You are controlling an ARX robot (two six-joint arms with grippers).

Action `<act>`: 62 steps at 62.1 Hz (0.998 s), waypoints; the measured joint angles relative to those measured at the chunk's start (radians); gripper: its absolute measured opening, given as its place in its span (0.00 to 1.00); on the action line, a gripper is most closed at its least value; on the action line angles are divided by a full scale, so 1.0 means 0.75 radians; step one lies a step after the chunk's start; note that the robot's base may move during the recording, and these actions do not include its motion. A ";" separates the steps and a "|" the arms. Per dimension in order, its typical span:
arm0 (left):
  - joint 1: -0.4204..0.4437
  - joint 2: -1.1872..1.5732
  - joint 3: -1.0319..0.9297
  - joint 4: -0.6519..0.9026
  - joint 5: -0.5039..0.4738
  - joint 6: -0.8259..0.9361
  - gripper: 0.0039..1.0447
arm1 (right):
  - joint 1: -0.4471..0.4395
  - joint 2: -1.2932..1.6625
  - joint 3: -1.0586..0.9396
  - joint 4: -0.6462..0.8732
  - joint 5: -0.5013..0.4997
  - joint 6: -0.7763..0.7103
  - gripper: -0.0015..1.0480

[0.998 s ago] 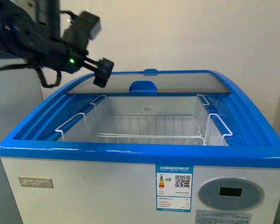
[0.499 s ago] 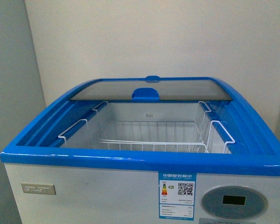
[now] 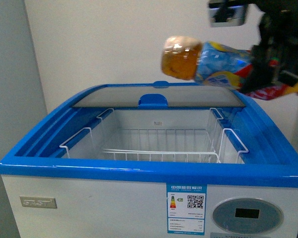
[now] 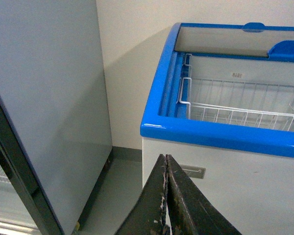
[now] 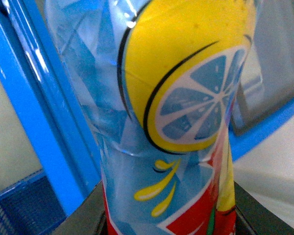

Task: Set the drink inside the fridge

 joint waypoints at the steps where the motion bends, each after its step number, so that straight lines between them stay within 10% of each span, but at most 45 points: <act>1: -0.001 -0.014 -0.009 -0.005 0.001 -0.001 0.02 | 0.018 0.031 0.036 -0.011 0.001 -0.021 0.39; 22: -0.001 -0.230 -0.119 -0.114 0.001 -0.001 0.02 | 0.178 0.353 0.290 -0.080 0.043 -0.167 0.39; 62: -0.001 -0.690 -0.223 -0.447 0.001 -0.001 0.02 | 0.096 0.865 0.600 0.050 0.113 -0.259 0.39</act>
